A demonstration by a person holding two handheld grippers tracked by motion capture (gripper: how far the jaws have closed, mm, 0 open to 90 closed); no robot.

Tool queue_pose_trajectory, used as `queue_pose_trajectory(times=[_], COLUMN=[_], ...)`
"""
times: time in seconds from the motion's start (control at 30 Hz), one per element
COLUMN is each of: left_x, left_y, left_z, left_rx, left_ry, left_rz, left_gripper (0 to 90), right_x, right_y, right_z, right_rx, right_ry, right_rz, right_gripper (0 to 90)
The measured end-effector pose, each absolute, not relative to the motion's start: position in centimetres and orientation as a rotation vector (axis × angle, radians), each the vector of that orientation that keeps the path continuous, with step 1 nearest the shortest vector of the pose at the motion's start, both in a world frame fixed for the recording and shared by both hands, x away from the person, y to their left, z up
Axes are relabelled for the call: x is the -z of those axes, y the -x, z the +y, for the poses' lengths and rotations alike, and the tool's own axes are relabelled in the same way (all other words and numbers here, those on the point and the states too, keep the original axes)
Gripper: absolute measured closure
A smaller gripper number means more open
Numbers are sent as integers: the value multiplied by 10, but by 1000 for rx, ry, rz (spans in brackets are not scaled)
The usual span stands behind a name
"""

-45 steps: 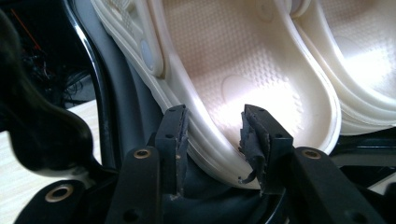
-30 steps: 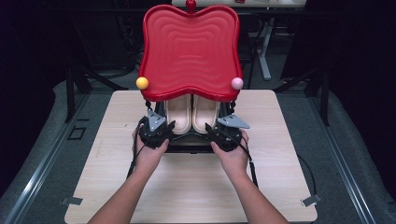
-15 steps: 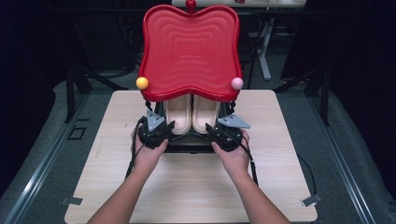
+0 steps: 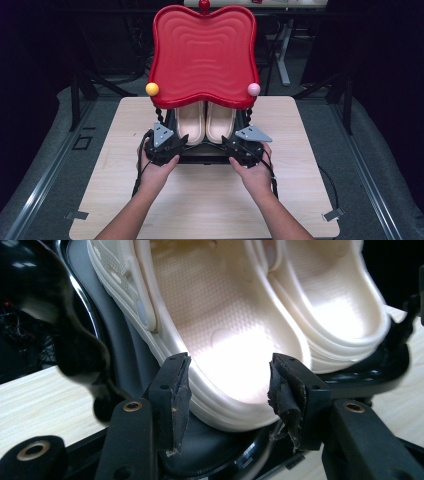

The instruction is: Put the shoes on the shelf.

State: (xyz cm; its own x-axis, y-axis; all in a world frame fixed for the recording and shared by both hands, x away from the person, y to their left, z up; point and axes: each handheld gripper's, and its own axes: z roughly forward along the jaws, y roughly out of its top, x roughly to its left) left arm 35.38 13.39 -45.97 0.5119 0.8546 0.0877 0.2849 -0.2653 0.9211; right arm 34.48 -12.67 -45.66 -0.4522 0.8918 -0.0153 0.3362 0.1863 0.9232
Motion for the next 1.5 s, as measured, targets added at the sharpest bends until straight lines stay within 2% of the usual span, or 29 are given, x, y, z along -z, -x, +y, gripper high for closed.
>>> queue_pose_trajectory(times=[0.43,1.17,1.5], left_x=[464,515,537], left_y=[-323,-270,-257], left_z=[173,229,244], left_rx=[-761,-752,-744], left_ry=[-1794,-1845,-1868], left_rz=[954,1043,1107], left_gripper=[475,440,439], right_x=[448,497,521], right_y=[-319,-257,-244], right_z=[-155,-211,-215], right_rx=[-1221,-1122,-1080], right_ry=[-1121,-1135,-1118], right_rz=[1913,1879,1910], right_gripper=[475,431,431])
